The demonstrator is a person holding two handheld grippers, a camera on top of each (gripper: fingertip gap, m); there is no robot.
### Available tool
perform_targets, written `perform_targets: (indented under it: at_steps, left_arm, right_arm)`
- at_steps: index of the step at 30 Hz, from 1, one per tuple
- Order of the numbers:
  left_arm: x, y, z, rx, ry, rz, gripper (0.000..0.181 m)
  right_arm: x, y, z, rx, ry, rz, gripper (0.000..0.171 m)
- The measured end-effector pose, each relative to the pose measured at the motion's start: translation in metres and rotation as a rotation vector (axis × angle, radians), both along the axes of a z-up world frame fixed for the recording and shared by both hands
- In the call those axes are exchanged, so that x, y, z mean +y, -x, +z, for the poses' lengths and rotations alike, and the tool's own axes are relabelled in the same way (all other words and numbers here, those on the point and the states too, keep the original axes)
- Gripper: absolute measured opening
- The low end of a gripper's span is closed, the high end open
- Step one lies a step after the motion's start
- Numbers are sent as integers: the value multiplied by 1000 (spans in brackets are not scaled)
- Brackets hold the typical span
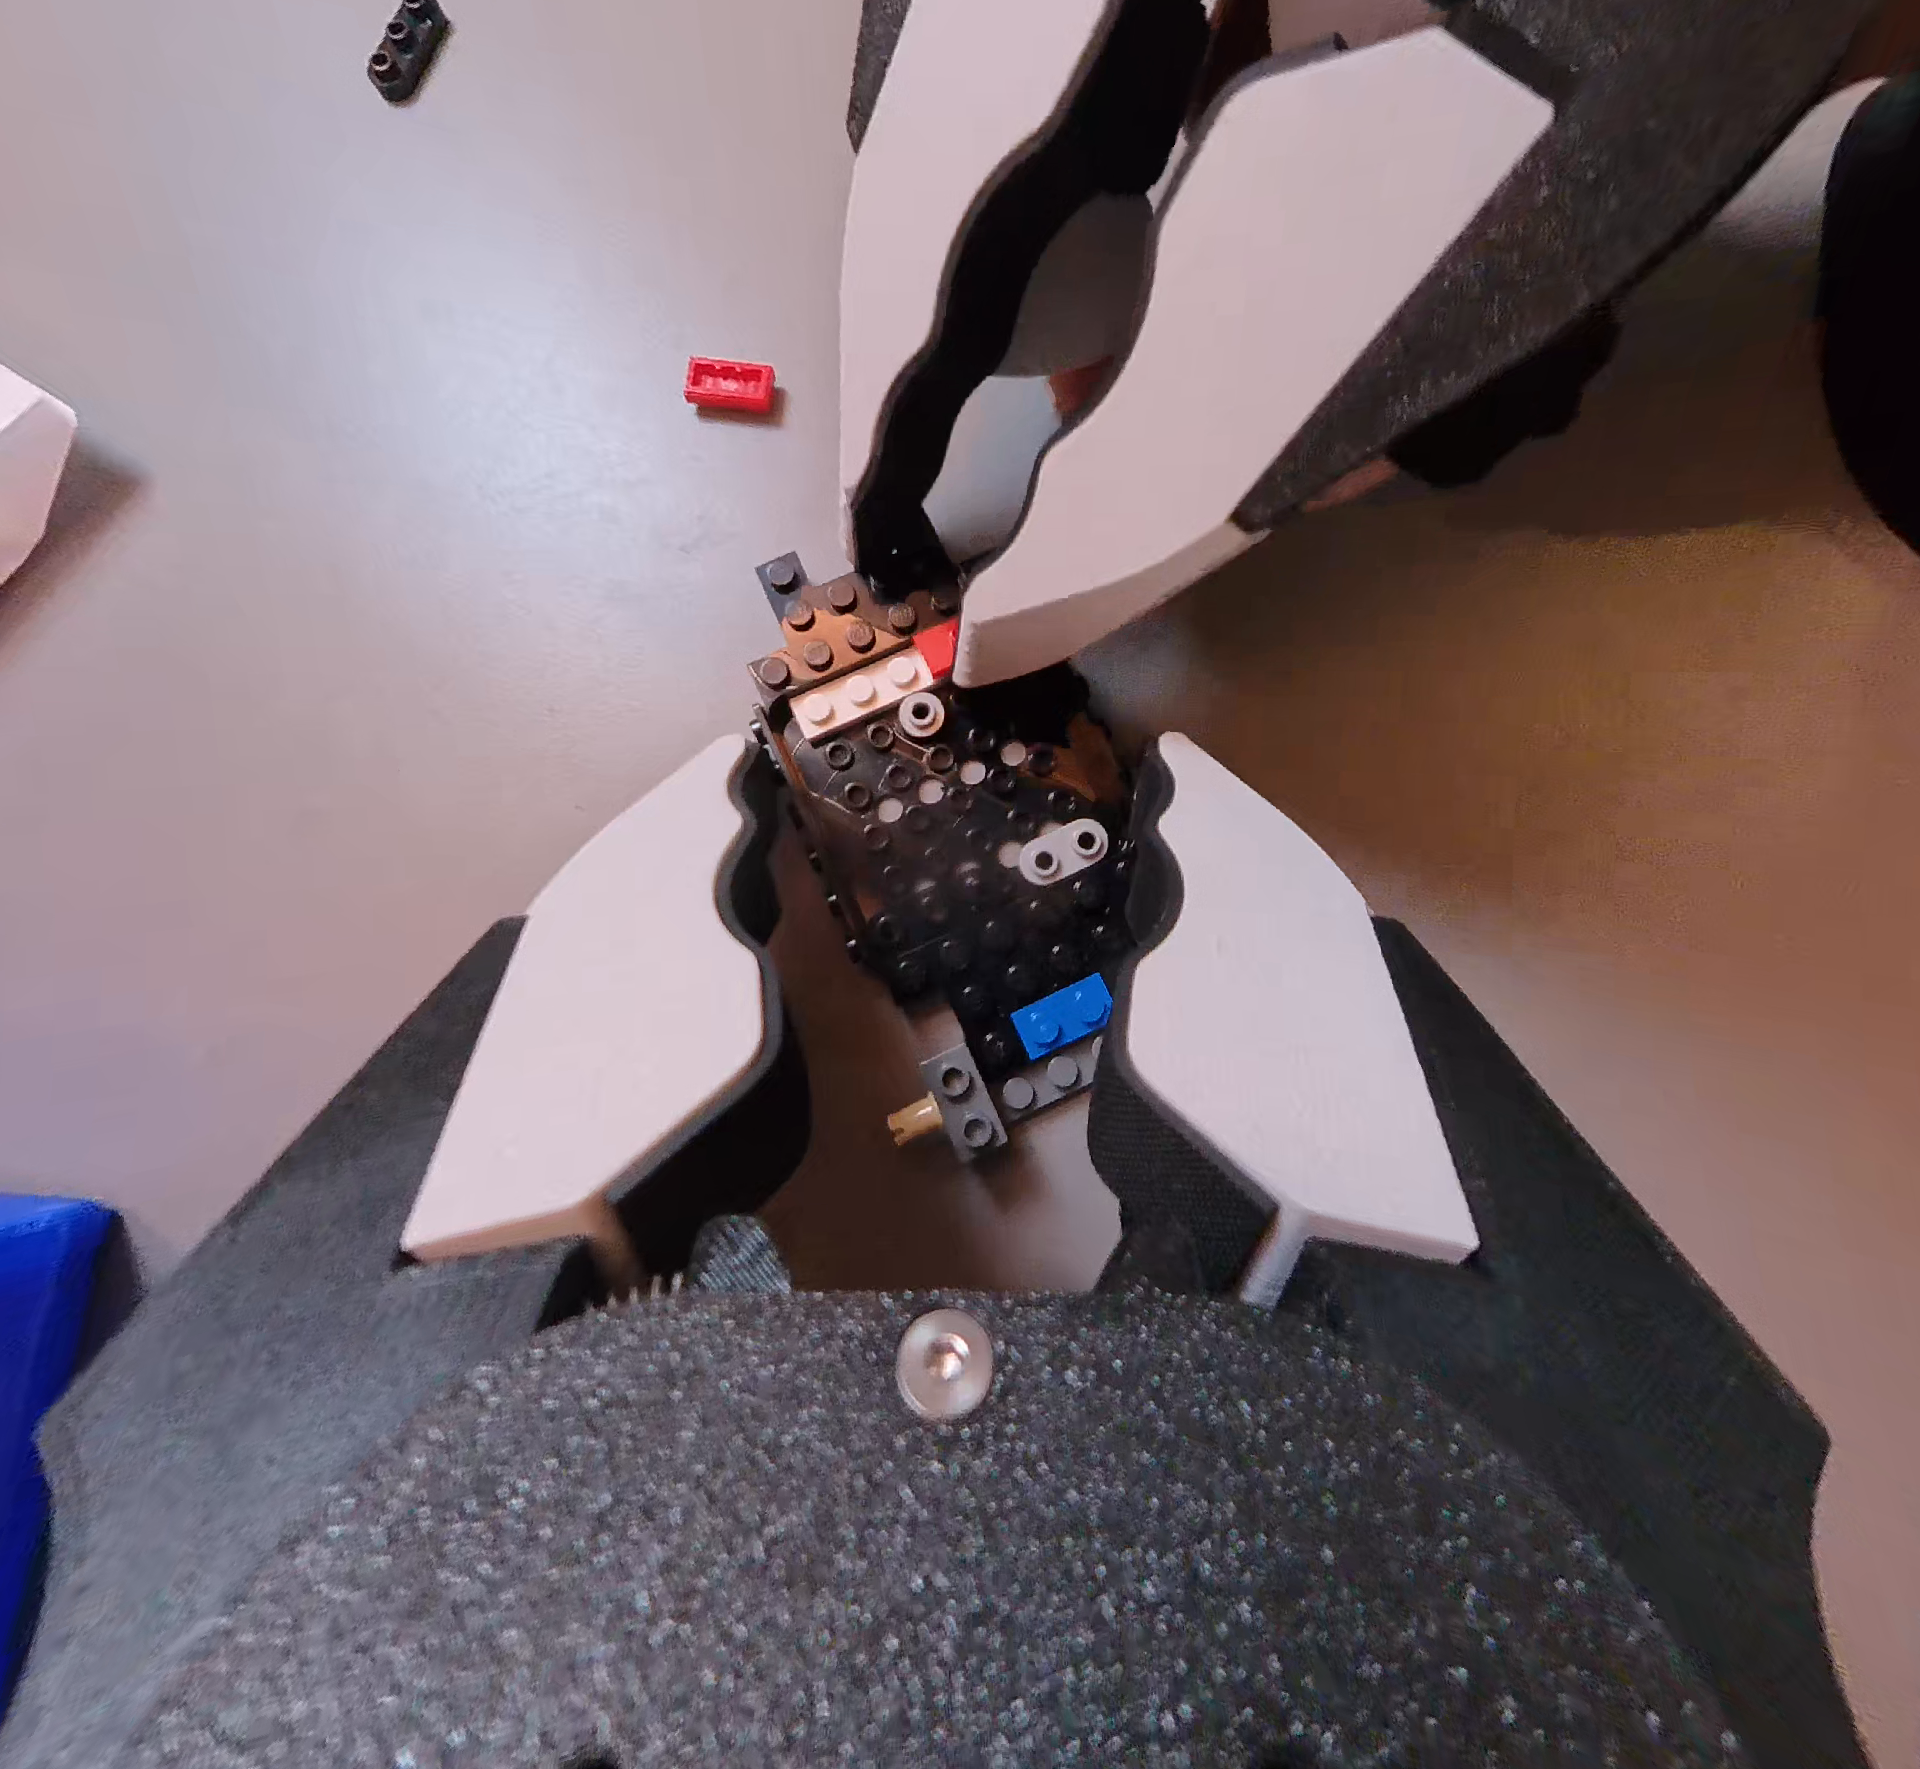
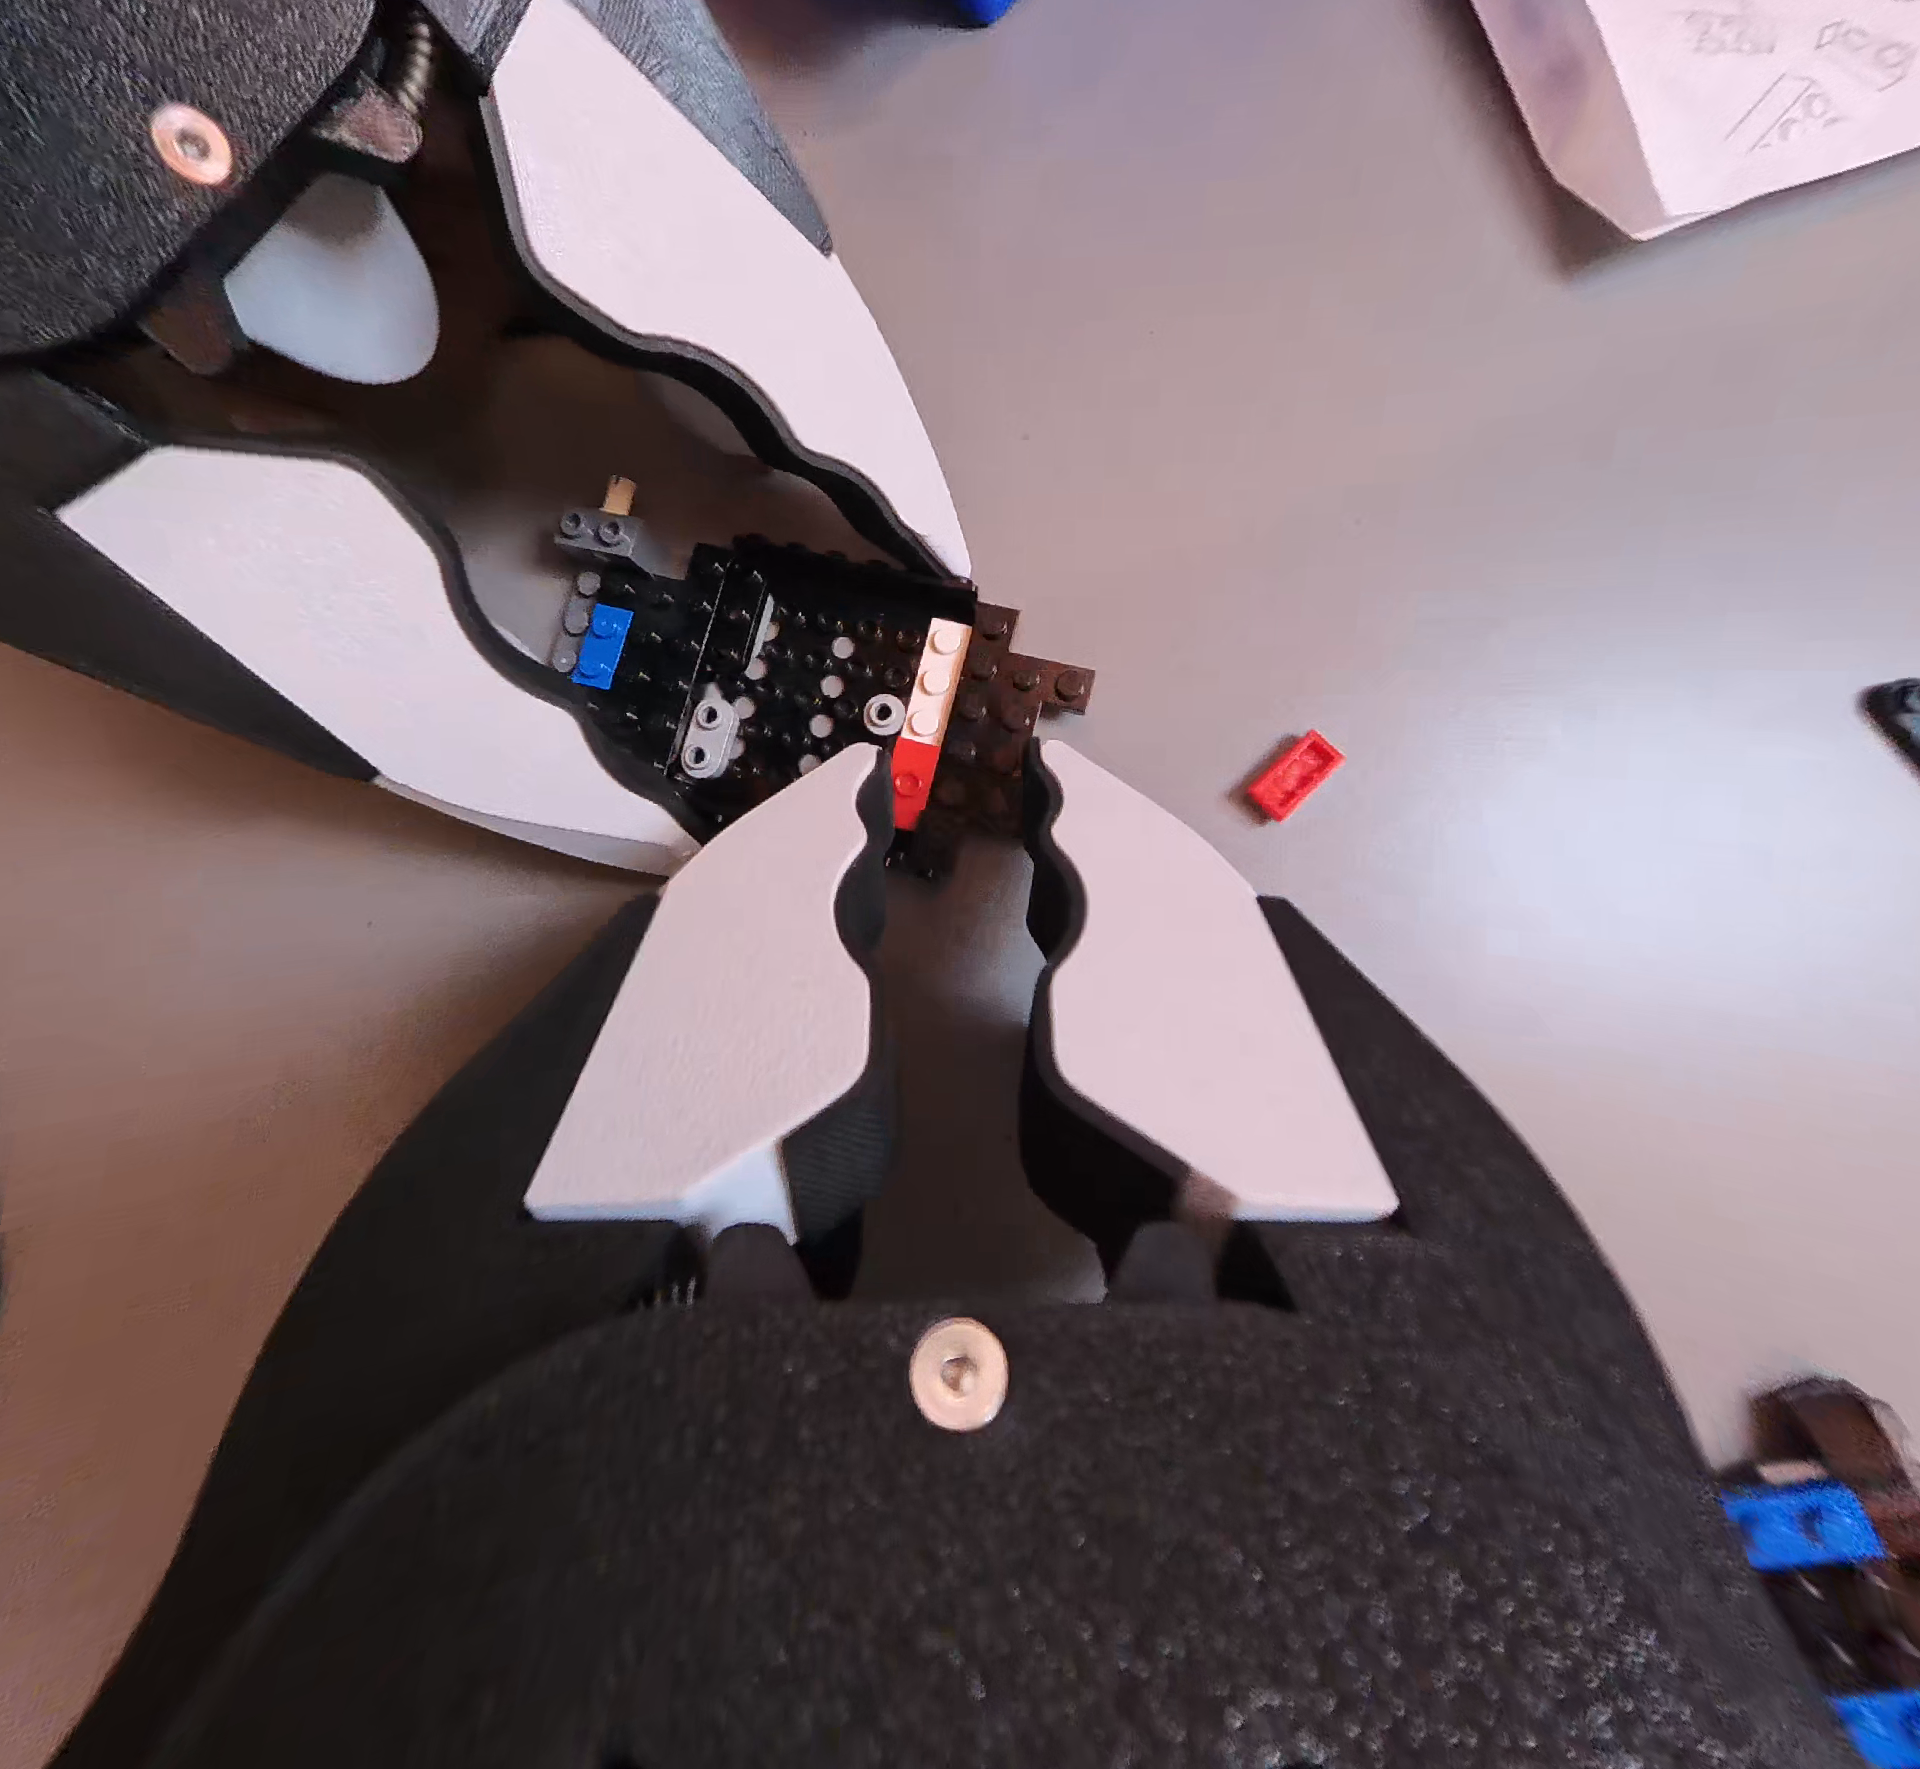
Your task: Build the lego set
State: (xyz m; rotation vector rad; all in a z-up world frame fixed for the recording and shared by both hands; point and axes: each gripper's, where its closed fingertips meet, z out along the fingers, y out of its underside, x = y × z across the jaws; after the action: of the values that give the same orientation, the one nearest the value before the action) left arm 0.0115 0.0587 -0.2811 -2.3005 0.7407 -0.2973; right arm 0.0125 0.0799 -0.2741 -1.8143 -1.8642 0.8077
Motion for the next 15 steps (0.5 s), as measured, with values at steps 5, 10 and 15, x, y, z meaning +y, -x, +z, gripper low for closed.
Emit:
perform_targets:
  at_steps: [5, 10, 15]
  left_arm:
    - [-2, -1, 0, -6, 1, -17, 66]
    - [-2, -1, 0, -13, -1, -19, 66]
    - [-2, -1, 0, -13, -2, -14, 66]
  right_arm:
    - [13, -8, 12, 98, 163, -76, 2]
    - [4, -4, 22, 97, 46, -52, 21]
    - [-3, 0, -1, -42, -125, -27, 36]
